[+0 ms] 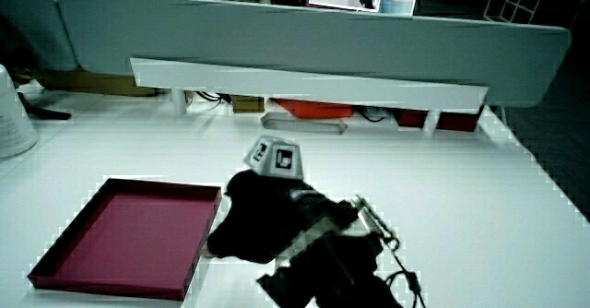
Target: Place mouse on desk
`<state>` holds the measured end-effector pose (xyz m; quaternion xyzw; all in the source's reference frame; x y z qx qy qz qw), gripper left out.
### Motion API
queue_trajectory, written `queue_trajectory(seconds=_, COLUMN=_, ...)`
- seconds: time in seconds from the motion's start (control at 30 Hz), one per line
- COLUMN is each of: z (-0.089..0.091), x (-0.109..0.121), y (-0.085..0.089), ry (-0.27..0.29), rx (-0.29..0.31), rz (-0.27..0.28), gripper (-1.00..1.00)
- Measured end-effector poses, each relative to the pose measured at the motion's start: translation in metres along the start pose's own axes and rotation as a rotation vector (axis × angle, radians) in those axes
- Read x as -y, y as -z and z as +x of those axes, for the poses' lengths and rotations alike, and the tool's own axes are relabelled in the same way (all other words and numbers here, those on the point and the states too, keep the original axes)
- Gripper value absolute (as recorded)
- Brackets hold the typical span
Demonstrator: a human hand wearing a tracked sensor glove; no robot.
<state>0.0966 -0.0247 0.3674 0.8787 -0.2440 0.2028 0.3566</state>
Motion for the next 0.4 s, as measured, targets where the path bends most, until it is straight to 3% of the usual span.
queue_trajectory(seconds=0.03, z=-0.014, x=0.006, y=0.0, ry=-0.056, rx=0.052, rz=0.008, gripper=-1.0)
queue_trajectory(seconds=0.13, z=-0.04, x=0.016, y=0.007, ry=-0.161, rx=0.001, rz=-0.079, gripper=-1.0)
queue_trajectory(seconds=0.17, z=-0.042, x=0.016, y=0.015, ry=-0.178, rx=0.023, rz=-0.092, gripper=-1.0)
queue_trajectory(seconds=0.23, z=-0.057, x=0.024, y=0.017, ry=-0.239, rx=-0.009, rz=-0.13, gripper=-1.0)
queue_trajectory(seconds=0.27, z=-0.062, x=0.027, y=0.02, ry=-0.257, rx=0.027, rz=-0.129, gripper=-1.0)
queue_trajectory(seconds=0.33, z=-0.077, x=0.035, y=0.02, ry=-0.31, rx=0.036, rz=-0.145, gripper=-1.0)
queue_trajectory(seconds=0.4, z=-0.085, x=0.041, y=0.024, ry=-0.345, rx=0.006, rz=-0.189, gripper=-1.0)
